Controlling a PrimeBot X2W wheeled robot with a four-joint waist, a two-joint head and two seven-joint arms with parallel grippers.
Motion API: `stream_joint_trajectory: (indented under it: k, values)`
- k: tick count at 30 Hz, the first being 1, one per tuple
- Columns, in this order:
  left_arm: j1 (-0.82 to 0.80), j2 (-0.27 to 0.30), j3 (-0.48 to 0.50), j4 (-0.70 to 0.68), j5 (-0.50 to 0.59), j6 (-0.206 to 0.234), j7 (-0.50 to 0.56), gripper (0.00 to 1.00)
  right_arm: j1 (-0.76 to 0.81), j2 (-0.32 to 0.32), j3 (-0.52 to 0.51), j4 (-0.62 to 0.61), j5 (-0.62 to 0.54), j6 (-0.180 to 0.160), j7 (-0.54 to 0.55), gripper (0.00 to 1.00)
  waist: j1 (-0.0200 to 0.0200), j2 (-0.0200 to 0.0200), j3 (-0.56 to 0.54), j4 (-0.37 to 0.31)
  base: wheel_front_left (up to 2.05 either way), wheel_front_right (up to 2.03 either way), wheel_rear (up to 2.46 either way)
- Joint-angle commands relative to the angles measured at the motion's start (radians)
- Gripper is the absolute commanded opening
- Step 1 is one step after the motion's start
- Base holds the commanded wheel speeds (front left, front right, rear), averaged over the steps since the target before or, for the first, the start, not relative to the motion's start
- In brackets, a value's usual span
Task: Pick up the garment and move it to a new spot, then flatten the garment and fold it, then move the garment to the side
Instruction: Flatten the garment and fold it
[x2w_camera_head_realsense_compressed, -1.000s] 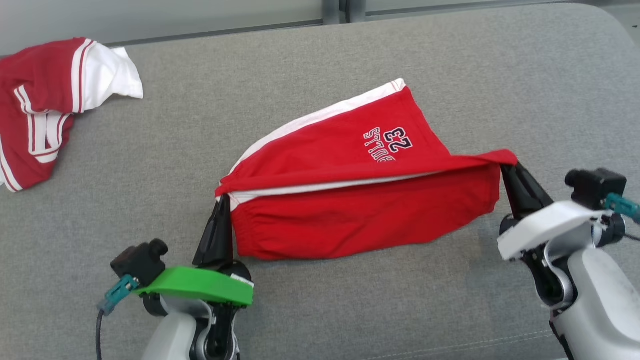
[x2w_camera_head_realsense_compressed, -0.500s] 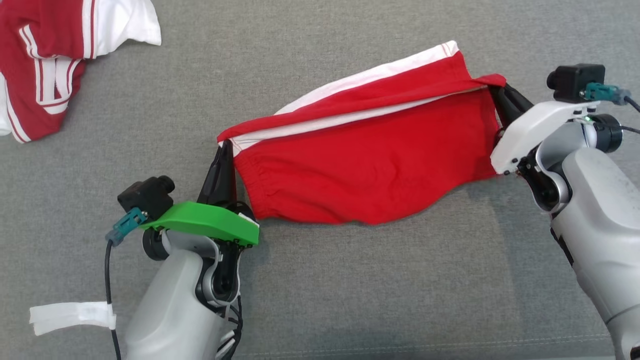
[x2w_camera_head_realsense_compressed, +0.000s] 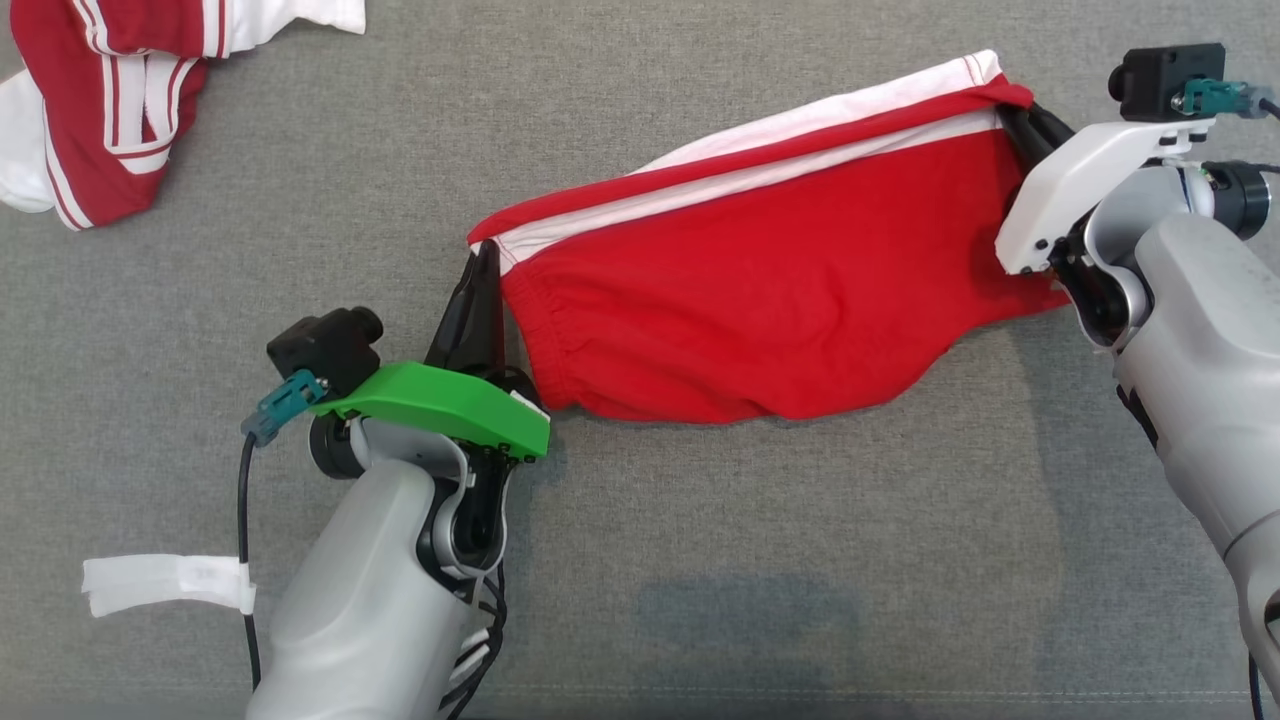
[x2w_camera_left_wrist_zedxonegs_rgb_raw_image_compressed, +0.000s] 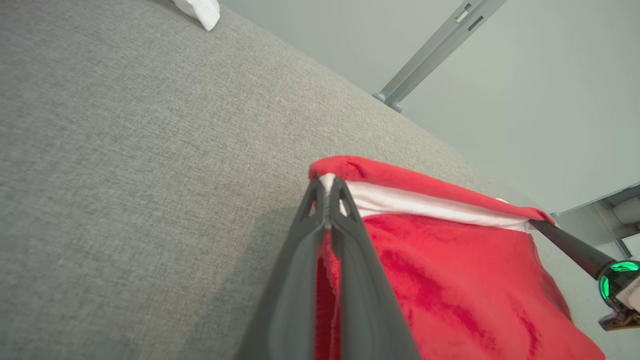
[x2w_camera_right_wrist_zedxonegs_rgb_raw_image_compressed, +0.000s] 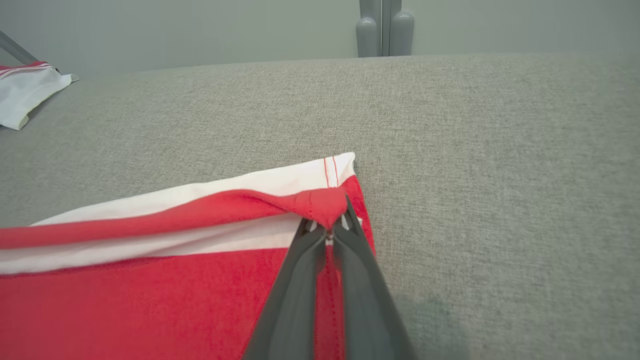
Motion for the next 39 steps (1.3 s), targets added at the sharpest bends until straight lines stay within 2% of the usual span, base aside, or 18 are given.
stream_joint_trajectory:
  k: [1,3,5,6,7,9,10,16,22,26,33,39]
  values:
    - [-0.016,0.004,-0.004,-0.002,0.004,0.003,-0.003,0.0,-0.015,-0.005,0.007,0.015,0.007,-0.002,-0.01,0.0,-0.0001,-0.0001,0.005,0.004,0.0,0.0,0.0]
    - [-0.023,0.004,-0.008,-0.005,0.008,0.005,-0.003,0.0,-0.039,-0.006,0.019,0.044,0.013,-0.002,-0.019,0.01,-0.0001,-0.0001,0.009,0.007,0.0,0.0,0.0]
    - [-0.028,0.004,-0.012,-0.01,0.011,0.009,-0.003,0.0,-0.061,-0.006,0.026,0.072,0.019,-0.002,-0.038,0.44,-0.0001,-0.0001,0.013,0.011,0.0,0.0,0.0]
    - [-0.028,0.005,-0.013,-0.013,0.011,0.01,-0.003,0.0,-0.069,-0.005,0.029,0.084,0.019,-0.002,-0.052,1.0,-0.0001,-0.0001,0.014,0.012,0.0,0.0,0.0]
    - [-0.028,0.004,-0.015,-0.017,0.015,0.01,-0.003,0.08,-0.078,-0.004,0.033,0.096,0.019,-0.002,-0.067,1.0,-0.0001,-0.0001,0.015,0.014,0.0,0.0,0.0]
    - [-0.023,0.004,-0.014,-0.03,0.027,0.011,-0.003,0.47,-0.09,0.003,0.042,0.114,0.024,-0.002,-0.086,1.0,-0.0001,-0.0001,0.014,0.015,0.0,0.0,0.0]
    - [-0.017,0.004,-0.013,-0.038,0.037,0.01,-0.003,0.99,-0.096,0.006,0.047,0.121,0.027,-0.002,-0.097,1.0,-0.0001,-0.0001,0.013,0.015,0.0,0.0,0.0]
    - [0.026,0.004,0.013,-0.085,0.115,0.003,-0.003,1.0,-0.109,-0.001,0.089,0.144,0.036,-0.002,-0.148,1.0,-0.0001,-0.0001,0.002,0.006,0.0,0.0,0.0]
    - [0.082,0.004,0.061,-0.128,0.229,-0.006,-0.002,1.0,-0.076,-0.023,0.149,0.116,0.061,-0.002,-0.185,1.0,-0.0001,-0.0001,-0.03,-0.019,0.0,0.0,0.0]
    - [0.11,0.004,0.094,-0.153,0.261,-0.017,-0.002,1.0,-0.058,-0.037,0.174,0.102,0.076,-0.002,-0.193,1.0,-0.0001,-0.0001,-0.049,-0.031,0.0,0.0,0.0]
    - [0.196,0.005,0.174,-0.234,0.33,-0.037,-0.002,1.0,0.007,-0.047,0.237,0.094,0.122,-0.002,-0.169,1.0,-0.0001,-0.0001,-0.106,-0.05,0.0,0.0,0.0]
    - [0.288,0.005,0.249,-0.326,0.378,-0.021,-0.002,1.0,0.045,-0.044,0.271,0.121,0.164,-0.002,-0.11,1.0,-0.0001,-0.0001,-0.134,-0.039,0.0,0.0,0.0]
